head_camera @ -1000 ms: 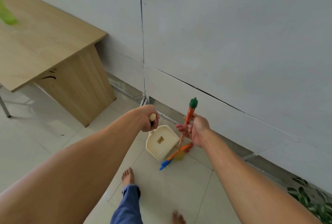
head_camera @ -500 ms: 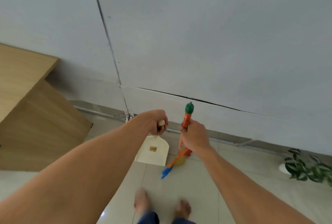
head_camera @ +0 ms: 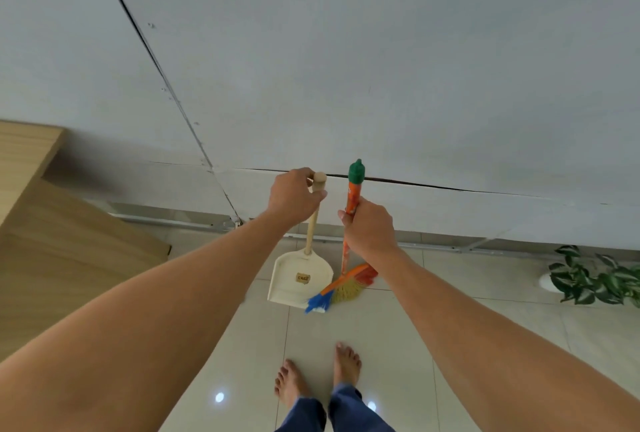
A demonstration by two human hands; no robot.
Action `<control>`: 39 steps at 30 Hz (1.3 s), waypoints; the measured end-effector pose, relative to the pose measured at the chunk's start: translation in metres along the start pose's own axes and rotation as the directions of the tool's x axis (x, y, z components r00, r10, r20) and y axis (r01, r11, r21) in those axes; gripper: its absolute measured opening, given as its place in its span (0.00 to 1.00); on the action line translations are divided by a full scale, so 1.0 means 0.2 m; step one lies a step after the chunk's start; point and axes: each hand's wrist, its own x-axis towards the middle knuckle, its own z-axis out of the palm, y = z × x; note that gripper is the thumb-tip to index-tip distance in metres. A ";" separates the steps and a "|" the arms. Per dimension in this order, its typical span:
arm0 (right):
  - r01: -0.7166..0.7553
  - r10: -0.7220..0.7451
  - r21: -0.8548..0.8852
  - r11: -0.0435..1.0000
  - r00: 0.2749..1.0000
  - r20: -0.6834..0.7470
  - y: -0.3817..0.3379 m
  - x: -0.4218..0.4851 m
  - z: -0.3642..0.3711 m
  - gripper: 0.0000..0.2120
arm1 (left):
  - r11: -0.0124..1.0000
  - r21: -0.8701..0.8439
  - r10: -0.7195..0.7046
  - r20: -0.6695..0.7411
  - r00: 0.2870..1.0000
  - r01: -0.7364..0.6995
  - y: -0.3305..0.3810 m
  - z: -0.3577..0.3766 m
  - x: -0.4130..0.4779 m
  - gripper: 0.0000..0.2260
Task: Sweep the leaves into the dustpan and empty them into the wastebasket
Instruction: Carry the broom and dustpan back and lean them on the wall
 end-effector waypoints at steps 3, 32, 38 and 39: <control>0.019 -0.019 0.002 1.000 1.000 0.003 -0.02 0.02 0.00 0.11 | 0.988 0.141 0.060 0.027 0.998 -0.063 0.02 0.05 0.04 0.14; -0.128 0.127 0.059 0.990 0.992 0.013 -0.07 0.60 0.16 0.10 | 0.939 0.324 0.138 -0.041 0.990 -0.118 0.12 0.10 0.39 0.11; -0.108 0.108 0.062 0.992 0.994 -0.001 -0.10 0.70 0.20 0.10 | 0.954 0.288 0.109 -0.094 0.990 -0.078 0.11 0.09 0.45 0.12; -0.109 0.110 0.069 0.992 0.994 0.000 -0.11 0.71 0.20 0.09 | 0.957 0.281 0.107 -0.100 0.989 -0.075 0.11 0.08 0.46 0.12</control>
